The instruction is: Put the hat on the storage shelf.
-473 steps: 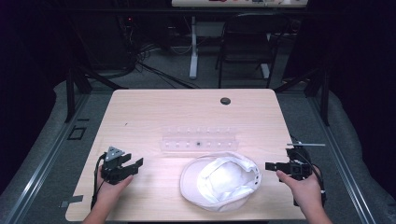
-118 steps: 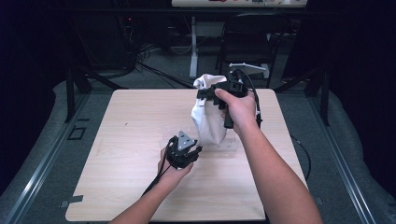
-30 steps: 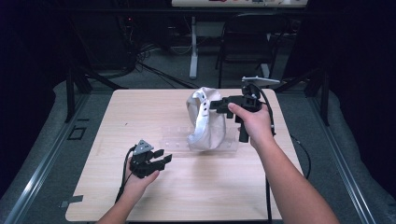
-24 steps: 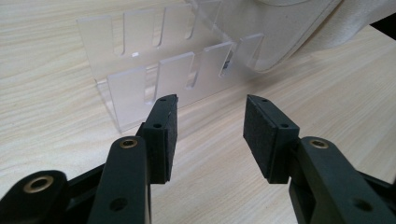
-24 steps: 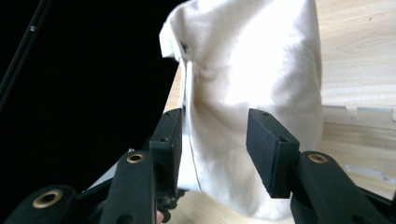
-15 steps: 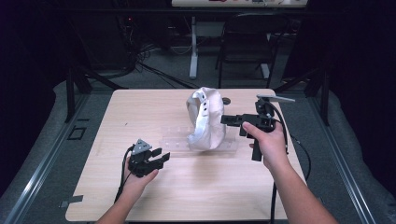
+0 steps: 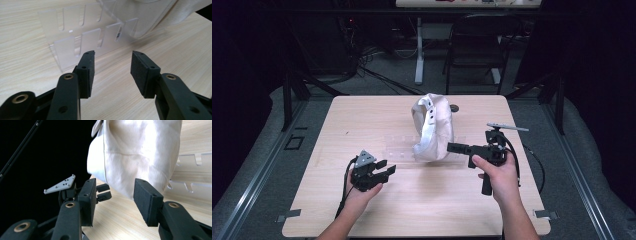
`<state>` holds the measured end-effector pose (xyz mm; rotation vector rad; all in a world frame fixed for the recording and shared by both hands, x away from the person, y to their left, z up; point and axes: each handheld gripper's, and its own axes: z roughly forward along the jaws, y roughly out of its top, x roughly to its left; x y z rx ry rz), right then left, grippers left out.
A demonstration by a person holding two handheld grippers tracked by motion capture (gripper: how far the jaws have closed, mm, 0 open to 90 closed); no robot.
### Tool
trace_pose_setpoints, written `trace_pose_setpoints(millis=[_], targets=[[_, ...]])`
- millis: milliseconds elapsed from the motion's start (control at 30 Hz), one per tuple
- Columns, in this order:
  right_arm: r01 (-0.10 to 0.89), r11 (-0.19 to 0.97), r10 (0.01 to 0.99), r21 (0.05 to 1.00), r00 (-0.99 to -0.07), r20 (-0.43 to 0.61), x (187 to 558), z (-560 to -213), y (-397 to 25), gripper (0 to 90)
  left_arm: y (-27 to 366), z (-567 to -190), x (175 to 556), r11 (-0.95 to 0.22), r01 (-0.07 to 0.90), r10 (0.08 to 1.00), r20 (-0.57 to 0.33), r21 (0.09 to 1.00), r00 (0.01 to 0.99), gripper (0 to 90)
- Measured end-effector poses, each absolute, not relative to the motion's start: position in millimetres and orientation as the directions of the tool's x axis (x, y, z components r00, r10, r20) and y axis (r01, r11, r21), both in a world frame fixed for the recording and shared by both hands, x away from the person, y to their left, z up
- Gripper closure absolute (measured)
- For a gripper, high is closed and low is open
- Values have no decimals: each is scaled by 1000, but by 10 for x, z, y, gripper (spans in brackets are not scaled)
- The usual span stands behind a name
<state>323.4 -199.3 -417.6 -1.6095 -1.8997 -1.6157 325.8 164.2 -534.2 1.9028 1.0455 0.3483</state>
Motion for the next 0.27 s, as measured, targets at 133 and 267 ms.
trace_pose_setpoints(millis=[133, 267], targets=[[759, -189, 601, 623, -412, 685, 3120, -4283, -2071, 506, 1569, -5349, 3217, -257, 492, 770, -132, 832, 624, 462], [751, -202, 601, 628, -411, 685, 3103, -4332, -2137, 493, 1458, -5349, 3187, -277, 478, 756, -119, 834, 644, 451]])
